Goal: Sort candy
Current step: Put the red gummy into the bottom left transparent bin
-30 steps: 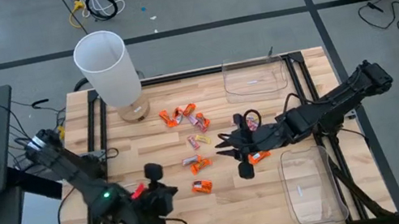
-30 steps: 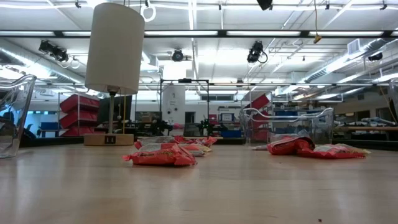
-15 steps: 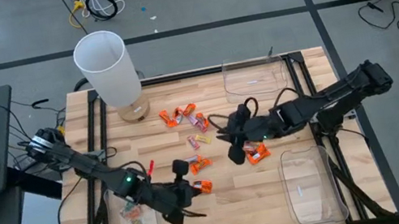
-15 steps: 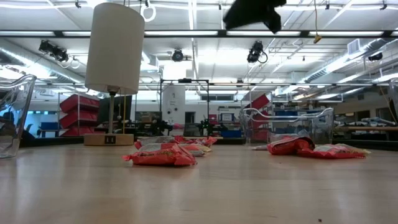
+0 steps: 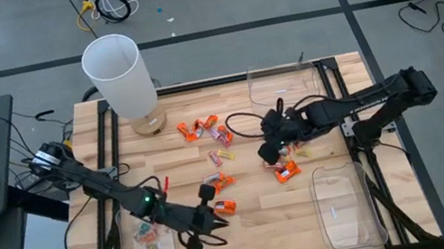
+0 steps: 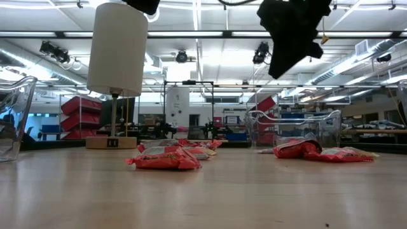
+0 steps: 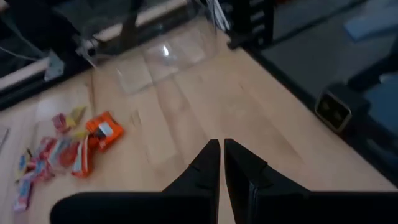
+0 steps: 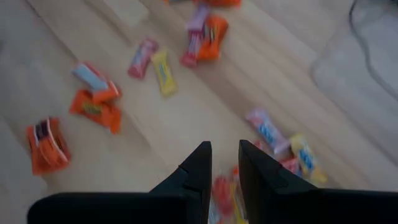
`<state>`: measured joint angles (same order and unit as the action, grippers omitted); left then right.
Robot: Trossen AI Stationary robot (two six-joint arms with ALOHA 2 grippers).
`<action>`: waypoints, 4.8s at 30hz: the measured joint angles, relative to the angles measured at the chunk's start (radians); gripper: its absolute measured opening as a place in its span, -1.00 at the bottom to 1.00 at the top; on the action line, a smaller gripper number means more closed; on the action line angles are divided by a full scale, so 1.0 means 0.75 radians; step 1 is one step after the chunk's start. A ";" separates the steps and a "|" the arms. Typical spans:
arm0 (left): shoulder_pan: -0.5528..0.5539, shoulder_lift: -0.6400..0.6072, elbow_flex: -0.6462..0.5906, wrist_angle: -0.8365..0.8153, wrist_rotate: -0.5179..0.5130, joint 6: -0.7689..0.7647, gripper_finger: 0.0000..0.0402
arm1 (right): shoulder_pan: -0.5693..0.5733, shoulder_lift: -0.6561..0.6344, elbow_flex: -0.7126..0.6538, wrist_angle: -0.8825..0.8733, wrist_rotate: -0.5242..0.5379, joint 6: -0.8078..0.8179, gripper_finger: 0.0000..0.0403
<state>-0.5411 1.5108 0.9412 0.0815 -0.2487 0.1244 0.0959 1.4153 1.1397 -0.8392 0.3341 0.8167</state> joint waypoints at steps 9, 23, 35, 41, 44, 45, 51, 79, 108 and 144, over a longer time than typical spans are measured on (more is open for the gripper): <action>-0.002 -0.016 -0.006 0.153 -0.004 0.005 -0.87 | 0.045 0.114 -0.042 -0.052 -0.122 -0.095 -0.67; 0.001 -0.018 -0.006 0.144 -0.040 -0.178 -0.87 | 0.113 0.275 -0.043 -0.140 -0.124 -0.467 -0.65; -0.003 -0.018 -0.006 0.127 -0.042 -0.242 -0.87 | 0.128 0.310 -0.043 -0.102 -0.133 -0.592 -0.59; -0.004 -0.018 -0.006 0.088 -0.042 -0.243 -0.87 | 0.131 0.359 -0.043 -0.110 -0.123 -0.508 -0.59; -0.004 -0.018 -0.006 0.078 -0.042 -0.242 -0.87 | 0.125 0.377 -0.045 -0.127 -0.095 -0.464 -0.59; -0.004 -0.018 -0.006 0.076 -0.042 -0.243 -0.87 | 0.121 0.381 -0.045 -0.128 -0.095 -0.454 -0.59; -0.005 -0.018 -0.006 0.063 -0.042 -0.244 -0.87 | 0.101 0.425 -0.045 -0.123 -0.114 -0.414 -0.59; -0.005 -0.018 -0.006 0.015 -0.048 -0.246 -0.87 | 0.192 0.437 -0.014 -0.124 -0.040 -0.336 -1.00; 0.092 -0.018 -0.006 -0.126 -0.373 -0.421 -0.37 | 0.604 0.401 0.113 0.625 0.561 -1.215 -1.00; 0.140 -0.018 -0.006 0.123 -0.406 -0.281 -0.96 | 0.573 0.401 0.113 0.735 0.637 -1.284 -1.00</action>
<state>-0.4359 1.4975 0.9367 0.1738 -0.5535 -0.0860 0.5259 1.7161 1.2243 -0.2882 0.8116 -0.1462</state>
